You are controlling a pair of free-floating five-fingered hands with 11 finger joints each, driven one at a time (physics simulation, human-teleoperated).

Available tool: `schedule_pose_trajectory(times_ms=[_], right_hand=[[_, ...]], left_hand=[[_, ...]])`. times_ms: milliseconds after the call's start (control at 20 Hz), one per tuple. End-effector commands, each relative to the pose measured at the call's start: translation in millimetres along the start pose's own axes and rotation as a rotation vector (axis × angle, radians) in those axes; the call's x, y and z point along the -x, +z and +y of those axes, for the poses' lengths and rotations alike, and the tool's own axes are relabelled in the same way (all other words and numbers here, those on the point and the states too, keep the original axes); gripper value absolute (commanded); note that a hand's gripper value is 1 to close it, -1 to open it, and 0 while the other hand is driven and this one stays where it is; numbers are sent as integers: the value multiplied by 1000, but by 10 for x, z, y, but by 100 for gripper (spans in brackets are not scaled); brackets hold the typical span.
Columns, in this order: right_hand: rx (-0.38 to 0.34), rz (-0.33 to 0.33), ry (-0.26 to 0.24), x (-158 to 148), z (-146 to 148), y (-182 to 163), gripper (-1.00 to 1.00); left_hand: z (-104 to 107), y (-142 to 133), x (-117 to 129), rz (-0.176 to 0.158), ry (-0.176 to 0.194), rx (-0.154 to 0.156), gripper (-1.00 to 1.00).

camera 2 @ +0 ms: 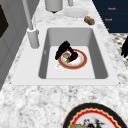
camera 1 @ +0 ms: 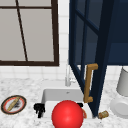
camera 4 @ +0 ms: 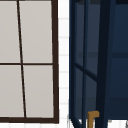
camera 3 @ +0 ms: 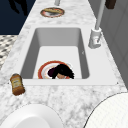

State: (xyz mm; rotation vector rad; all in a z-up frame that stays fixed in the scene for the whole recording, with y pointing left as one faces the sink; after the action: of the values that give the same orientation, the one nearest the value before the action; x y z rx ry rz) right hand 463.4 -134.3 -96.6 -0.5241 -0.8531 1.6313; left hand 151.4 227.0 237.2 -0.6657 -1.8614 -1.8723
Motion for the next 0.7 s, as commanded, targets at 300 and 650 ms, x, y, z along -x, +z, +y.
schedule_pose_trajectory(times_ms=[300, 650], right_hand=[[108, 69, 36, -108, 28, 130, 100], [148, 58, -23, -77, -210, 151, 100]], left_hand=[[0, 0, 0, 0, 0, 0, 0], [0, 0, 0, 0, 0, 0, 0]])
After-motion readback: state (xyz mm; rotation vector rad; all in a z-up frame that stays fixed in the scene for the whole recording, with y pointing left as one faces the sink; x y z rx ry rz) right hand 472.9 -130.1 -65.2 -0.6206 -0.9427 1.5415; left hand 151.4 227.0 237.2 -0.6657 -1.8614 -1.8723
